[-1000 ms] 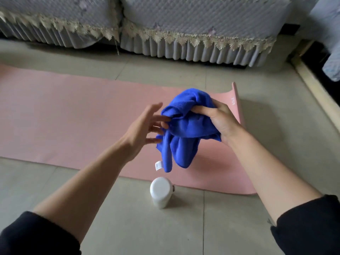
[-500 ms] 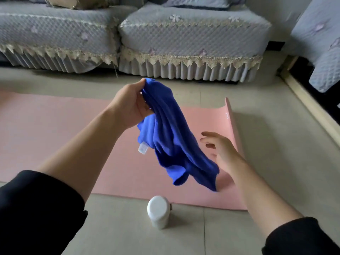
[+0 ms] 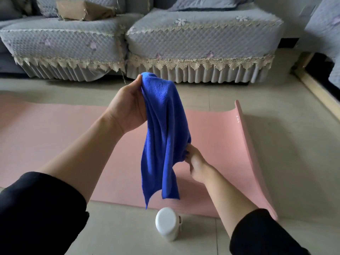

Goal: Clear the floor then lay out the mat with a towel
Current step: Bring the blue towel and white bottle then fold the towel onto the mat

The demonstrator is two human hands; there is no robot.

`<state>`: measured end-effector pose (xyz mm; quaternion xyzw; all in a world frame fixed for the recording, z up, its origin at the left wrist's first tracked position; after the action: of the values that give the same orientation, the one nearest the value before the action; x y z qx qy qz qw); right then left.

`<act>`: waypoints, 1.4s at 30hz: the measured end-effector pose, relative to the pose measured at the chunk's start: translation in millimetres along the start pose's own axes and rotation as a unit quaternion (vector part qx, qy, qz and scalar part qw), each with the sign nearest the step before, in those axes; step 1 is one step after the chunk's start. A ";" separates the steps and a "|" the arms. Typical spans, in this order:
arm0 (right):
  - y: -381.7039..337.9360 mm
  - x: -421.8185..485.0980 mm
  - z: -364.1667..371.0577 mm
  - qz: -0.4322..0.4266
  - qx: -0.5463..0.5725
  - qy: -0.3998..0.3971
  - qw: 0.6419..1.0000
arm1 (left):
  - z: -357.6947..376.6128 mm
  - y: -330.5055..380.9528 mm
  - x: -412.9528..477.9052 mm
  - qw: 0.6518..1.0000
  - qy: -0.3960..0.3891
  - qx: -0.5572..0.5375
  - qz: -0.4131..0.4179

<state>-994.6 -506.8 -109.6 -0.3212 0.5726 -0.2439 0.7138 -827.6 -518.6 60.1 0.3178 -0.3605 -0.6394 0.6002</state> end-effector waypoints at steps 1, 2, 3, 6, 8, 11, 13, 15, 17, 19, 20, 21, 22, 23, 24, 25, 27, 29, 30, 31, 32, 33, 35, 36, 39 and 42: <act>-1.3 -1.7 5.7 0.002 0.030 -0.023 0.999 | -2.1 1.2 0.5 1.000 0.002 -0.007 0.003; -2.4 -2.7 9.7 0.003 0.056 -0.043 0.998 | -4.8 2.4 0.3 1.000 0.002 -0.014 0.006; -4.2 -3.3 11.4 0.002 0.069 -0.053 0.996 | -7.6 4.4 -0.1 1.000 0.001 -0.014 0.011; -14.3 0.8 6.7 -0.012 0.128 -0.031 0.991 | -22.7 9.8 -2.2 1.000 0.003 -0.002 0.018; -27.5 3.2 -3.3 -0.022 0.176 0.002 0.984 | -35.8 16.6 -4.7 1.000 0.024 0.002 0.015; -56.3 3.5 -34.6 -0.092 0.017 0.133 0.987 | -62.3 22.9 -5.3 0.989 0.120 0.083 0.018; -74.3 0.1 -54.4 -0.136 -0.143 0.248 0.948 | -82.4 24.0 -6.6 0.926 0.224 0.303 0.037; -92.1 -8.3 -61.9 -0.148 -0.149 0.287 0.935 | -99.0 27.1 -8.2 0.782 0.295 0.548 0.028; -110.7 -18.1 -64.1 -0.135 -0.089 0.224 0.961 | -108.7 31.5 -5.9 0.696 0.320 0.643 -0.003; -125.3 -24.7 -63.1 -0.099 -0.024 0.072 0.992 | -109.5 33.7 -4.7 0.691 0.335 0.637 -0.072; -130.1 -28.1 -64.4 -0.080 -0.056 0.021 0.995 | -109.8 34.6 -3.9 0.702 0.326 0.626 -0.099; -133.1 -30.6 -66.2 -0.063 -0.138 -0.013 0.988 | -111.4 34.9 -1.2 0.728 0.321 0.597 -0.105; -134.8 -32.9 -67.0 -0.051 -0.236 -0.020 0.970 | -112.5 36.2 1.1 0.773 0.324 0.539 -0.085; -135.0 -35.6 -66.8 -0.051 -0.328 -0.008 0.943 | -112.1 37.0 0.1 0.831 0.334 0.439 -0.075; -136.8 -35.5 -67.1 -0.065 -0.394 0.022 0.916 | -109.4 37.6 -1.0 0.879 0.313 0.351 -0.077; -138.5 -35.7 -65.9 -0.089 -0.419 0.056 0.902 | -106.9 38.5 -1.0 0.907 0.258 0.320 -0.093; -144.8 -34.6 -63.1 -0.130 -0.345 0.090 0.925 | -102.7 40.7 0.2 0.931 0.139 0.306 -0.139; -149.6 -25.3 -65.8 -0.139 -0.185 0.086 0.969 | -97.9 44.6 1.6 0.929 0.060 0.315 -0.184; -151.0 -19.1 -69.5 -0.145 -0.141 0.110 0.973 | -98.6 46.1 3.0 0.912 0.034 0.353 -0.208; -152.4 -15.5 -73.9 -0.160 -0.142 0.155 0.965 | -99.8 47.1 5.5 0.879 0.021 0.418 -0.228; -153.0 -13.2 -78.0 -0.177 -0.182 0.209 0.944 | -101.2 47.6 8.0 0.834 0.020 0.496 -0.241; -153.0 -12.1 -79.4 -0.197 -0.239 0.250 0.917 | -103.2 47.3 12.0 0.787 0.027 0.569 -0.239; -154.2 -8.7 -72.0 -0.237 -0.350 0.294 0.857 | -105.4 44.8 22.4 0.724 0.069 0.658 -0.194; -156.6 -6.6 -67.1 -0.267 -0.382 0.312 0.828 | -106.3 43.4 28.6 0.708 0.102 0.681 -0.158; -168.2 -2.5 -61.6 -0.355 -0.396 0.387 0.753 | -110.7 43.0 43.7 0.676 0.195 0.710 -0.013; -182.6 -6.7 -65.6 -0.431 -0.272 0.407 0.758 | -108.5 52.7 47.1 0.669 0.248 0.685 0.149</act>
<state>-1056.5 -636.9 20.4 -0.5850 0.6528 -0.4672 0.1155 -711.9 -575.2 47.4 0.7284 -0.5774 -0.0125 0.3685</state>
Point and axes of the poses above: each hand's wrist, its own x-axis towards the middle knuckle, its own z-axis out of the palm, y = z × x, the point moved 2 cm from there along x, towards the middle knuckle, and after that the axes turned 8 degrees about z, right-handed, at the moved point
